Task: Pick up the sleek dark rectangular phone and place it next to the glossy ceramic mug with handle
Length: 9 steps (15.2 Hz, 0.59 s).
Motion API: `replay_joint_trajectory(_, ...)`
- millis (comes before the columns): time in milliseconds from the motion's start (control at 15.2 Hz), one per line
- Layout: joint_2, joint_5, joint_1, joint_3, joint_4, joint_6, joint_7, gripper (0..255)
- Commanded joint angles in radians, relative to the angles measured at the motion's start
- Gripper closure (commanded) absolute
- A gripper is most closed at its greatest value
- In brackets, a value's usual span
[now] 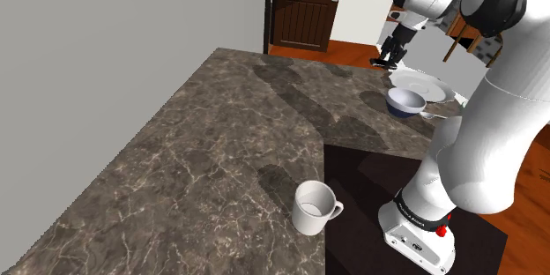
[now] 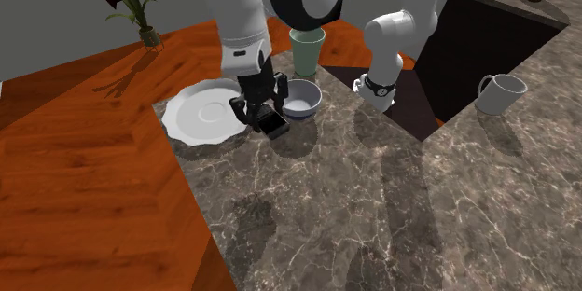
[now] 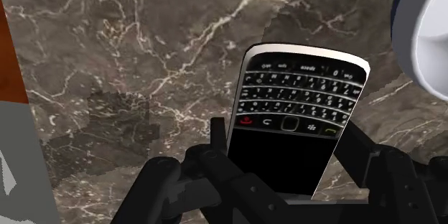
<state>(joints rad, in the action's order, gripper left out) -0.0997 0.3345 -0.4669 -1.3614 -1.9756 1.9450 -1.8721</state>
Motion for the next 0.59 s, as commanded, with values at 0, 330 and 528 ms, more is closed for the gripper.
replay_joint_trajectory(0, 0.022, -0.027, -0.015, -0.012, 0.021, -0.022, 0.022, 255)
replay_joint_trajectory(330, 0.086, -0.097, -0.05, -0.026, 0.069, -0.07, 0.081, 255)
replay_joint_trajectory(528, 0.108, -0.122, -0.057, -0.024, 0.091, -0.092, 0.103, 255)
